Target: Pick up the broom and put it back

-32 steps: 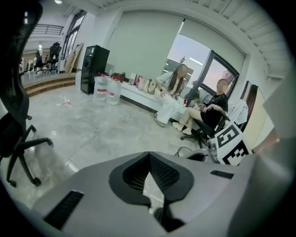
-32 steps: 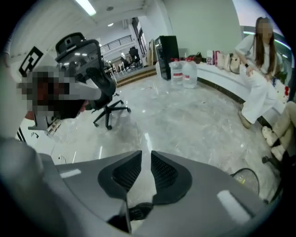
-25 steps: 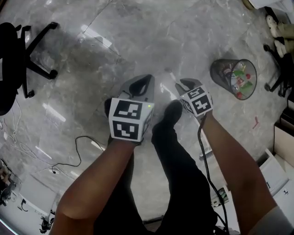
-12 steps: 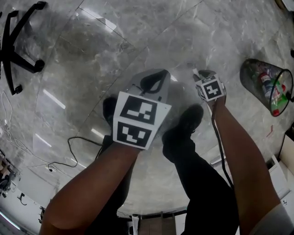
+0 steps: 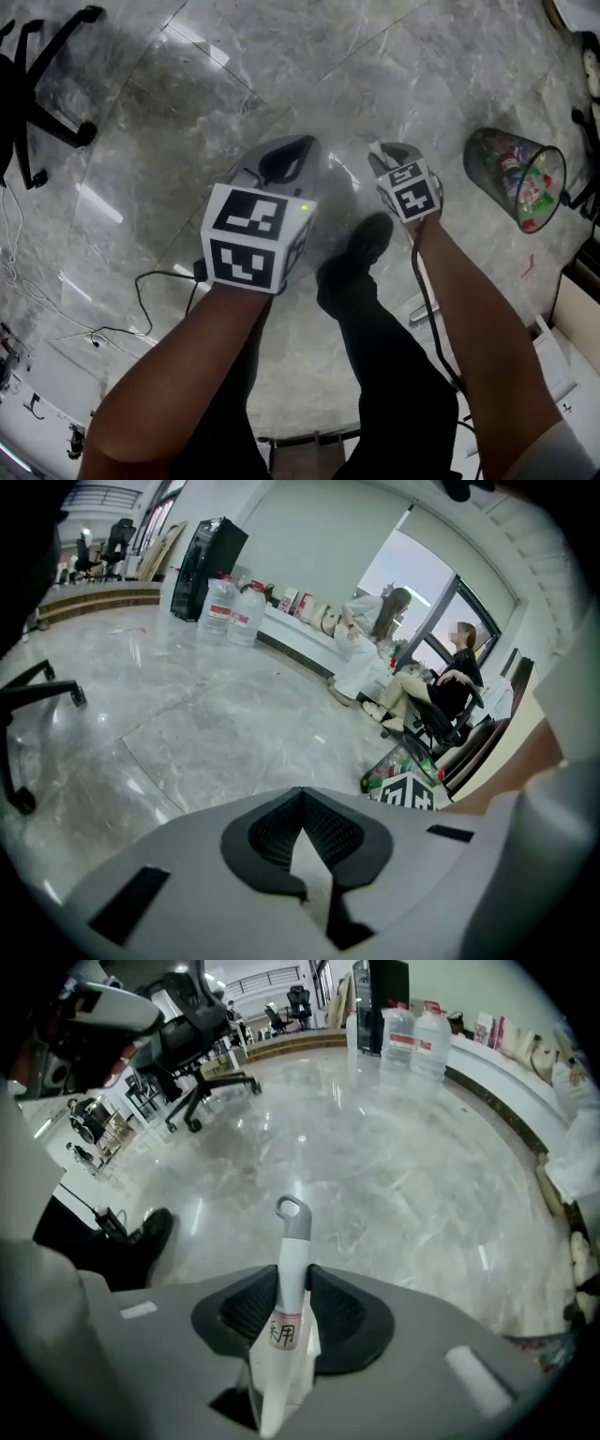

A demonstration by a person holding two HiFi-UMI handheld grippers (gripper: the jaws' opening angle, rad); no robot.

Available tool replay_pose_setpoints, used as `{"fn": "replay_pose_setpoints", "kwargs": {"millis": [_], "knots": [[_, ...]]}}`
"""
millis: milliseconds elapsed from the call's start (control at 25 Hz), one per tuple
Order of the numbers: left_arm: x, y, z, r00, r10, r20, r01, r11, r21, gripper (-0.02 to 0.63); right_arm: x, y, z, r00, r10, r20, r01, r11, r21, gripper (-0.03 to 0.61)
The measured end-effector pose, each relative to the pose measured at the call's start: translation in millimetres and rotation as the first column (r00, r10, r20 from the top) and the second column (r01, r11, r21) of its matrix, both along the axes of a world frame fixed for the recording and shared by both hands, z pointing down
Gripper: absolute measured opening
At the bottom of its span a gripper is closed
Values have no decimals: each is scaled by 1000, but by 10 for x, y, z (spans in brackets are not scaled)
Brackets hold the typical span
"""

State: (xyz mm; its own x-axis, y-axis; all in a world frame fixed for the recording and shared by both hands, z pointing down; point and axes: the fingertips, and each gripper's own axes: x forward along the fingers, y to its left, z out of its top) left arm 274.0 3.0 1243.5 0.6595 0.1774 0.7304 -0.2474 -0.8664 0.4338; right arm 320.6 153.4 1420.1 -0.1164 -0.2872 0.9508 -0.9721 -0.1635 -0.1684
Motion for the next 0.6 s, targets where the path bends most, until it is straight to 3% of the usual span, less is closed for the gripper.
{"fn": "replay_pose_setpoints", "kwargs": {"millis": [280, 600], "knots": [[-71, -690, -2020, 993, -96, -67, 101, 992, 73, 5, 2, -1221, -2661, 995, -90, -46, 98, 970, 223, 107], [-749, -1711, -4417, 961, -236, -147, 261, 948, 185, 5, -546, -2310, -5638, 972, -208, -108, 235, 865, 444, 100]]}}
